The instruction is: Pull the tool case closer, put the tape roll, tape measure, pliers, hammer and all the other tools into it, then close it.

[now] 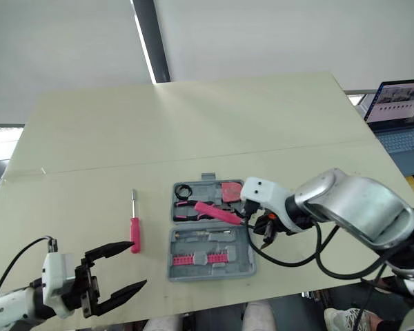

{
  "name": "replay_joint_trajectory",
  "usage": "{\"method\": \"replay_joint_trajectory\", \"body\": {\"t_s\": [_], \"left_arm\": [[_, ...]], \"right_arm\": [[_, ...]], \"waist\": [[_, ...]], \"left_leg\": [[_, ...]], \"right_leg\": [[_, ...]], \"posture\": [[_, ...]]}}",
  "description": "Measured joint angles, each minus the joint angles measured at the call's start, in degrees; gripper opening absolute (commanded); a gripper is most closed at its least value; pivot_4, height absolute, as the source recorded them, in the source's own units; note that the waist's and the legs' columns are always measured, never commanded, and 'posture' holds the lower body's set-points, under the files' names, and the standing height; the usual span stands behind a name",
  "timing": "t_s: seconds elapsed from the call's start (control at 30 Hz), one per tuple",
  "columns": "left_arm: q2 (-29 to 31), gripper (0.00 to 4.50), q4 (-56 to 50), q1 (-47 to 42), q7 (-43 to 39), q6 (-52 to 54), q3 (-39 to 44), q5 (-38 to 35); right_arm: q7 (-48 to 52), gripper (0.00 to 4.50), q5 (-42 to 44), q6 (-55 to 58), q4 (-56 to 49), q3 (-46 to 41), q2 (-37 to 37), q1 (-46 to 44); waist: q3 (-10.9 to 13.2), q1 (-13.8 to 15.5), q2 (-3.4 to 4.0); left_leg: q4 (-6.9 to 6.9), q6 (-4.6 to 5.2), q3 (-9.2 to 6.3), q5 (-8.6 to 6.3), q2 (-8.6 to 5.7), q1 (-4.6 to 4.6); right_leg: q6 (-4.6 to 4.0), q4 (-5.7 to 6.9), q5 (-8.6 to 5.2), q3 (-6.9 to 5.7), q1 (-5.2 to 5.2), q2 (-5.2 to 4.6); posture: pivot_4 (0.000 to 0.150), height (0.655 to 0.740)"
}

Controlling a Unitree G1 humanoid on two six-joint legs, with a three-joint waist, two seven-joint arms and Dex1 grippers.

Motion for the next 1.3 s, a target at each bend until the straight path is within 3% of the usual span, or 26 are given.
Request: {"method": "replay_joint_trajectory", "body": {"t_s": [0.23,0.43,0.9,1.3], "left_arm": [[-0.8,4.50,-1.2,2.5,1.5,0.0,1.5,0.1],[-1.3,4.50,-1.3,3.5,2.0,0.1,2.2,0.2],[-2.5,4.50,-3.1,8.1,2.1,-1.1,2.5,1.3],[-4.0,4.50,-4.2,10.1,3.1,-2.1,3.5,2.2]], "right_arm": [[-0.2,0.05,-7.3,-4.5,-1.5,18.2,1.7,-8.5],[-0.3,0.05,-10.5,-5.2,-0.2,25.5,5.5,-10.9],[0.6,0.05,-16.4,-8.7,7.5,32.3,10.7,-13.4],[3.4,0.05,-18.9,-11.9,9.8,33.1,11.9,-13.4]], "waist": [[0.0,-0.2,-0.01],[0.0,-0.8,-0.01],[0.0,-1.7,-0.03],[0.0,-1.6,-0.04]], "left_leg": [[0.08,-0.01,-0.13,0.00,0.00,-0.34],[0.12,-0.02,-0.11,0.01,0.00,-0.34],[0.09,-0.02,0.06,0.01,0.01,-0.45],[0.11,-0.02,0.09,0.01,0.02,-0.45]], "right_leg": [[-0.02,0.04,0.02,-0.18,-0.31,0.00],[-0.02,0.10,0.02,-0.18,-0.31,0.00],[-0.03,0.29,0.02,-0.16,-0.65,-0.03],[-0.05,0.37,0.01,-0.15,-0.69,-0.03]], "posture": [[0.150,0.7373],[0.150,0.7373],[0.150,0.7373],[0.150,0.7373]]}}
